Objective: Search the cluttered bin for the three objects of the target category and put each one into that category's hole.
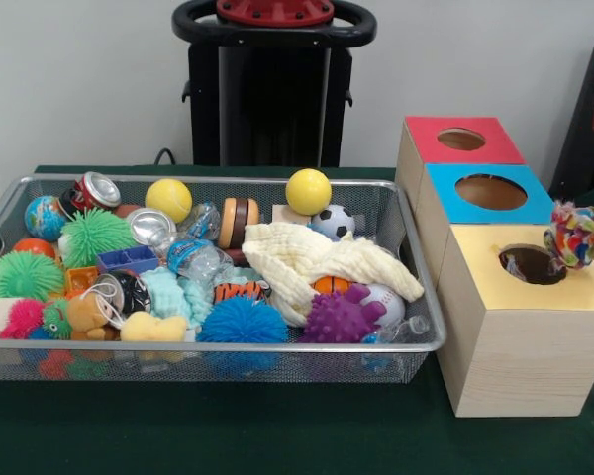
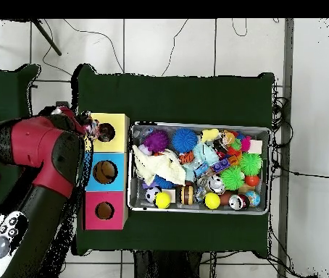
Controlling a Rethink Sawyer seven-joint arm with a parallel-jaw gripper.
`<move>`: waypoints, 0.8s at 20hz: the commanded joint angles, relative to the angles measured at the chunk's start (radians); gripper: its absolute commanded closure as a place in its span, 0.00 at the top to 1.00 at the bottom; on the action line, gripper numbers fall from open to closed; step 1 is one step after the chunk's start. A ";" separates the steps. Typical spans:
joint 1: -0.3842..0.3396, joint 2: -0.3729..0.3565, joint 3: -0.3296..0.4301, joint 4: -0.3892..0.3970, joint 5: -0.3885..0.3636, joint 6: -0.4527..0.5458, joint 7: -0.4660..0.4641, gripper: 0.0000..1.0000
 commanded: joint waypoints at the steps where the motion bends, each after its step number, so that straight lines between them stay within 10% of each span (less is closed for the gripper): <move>1: -0.043 -0.020 0.187 -0.014 -0.058 -0.058 0.017 0.00; 16: -0.018 -0.060 0.260 0.091 -0.130 -0.188 -0.030 0.00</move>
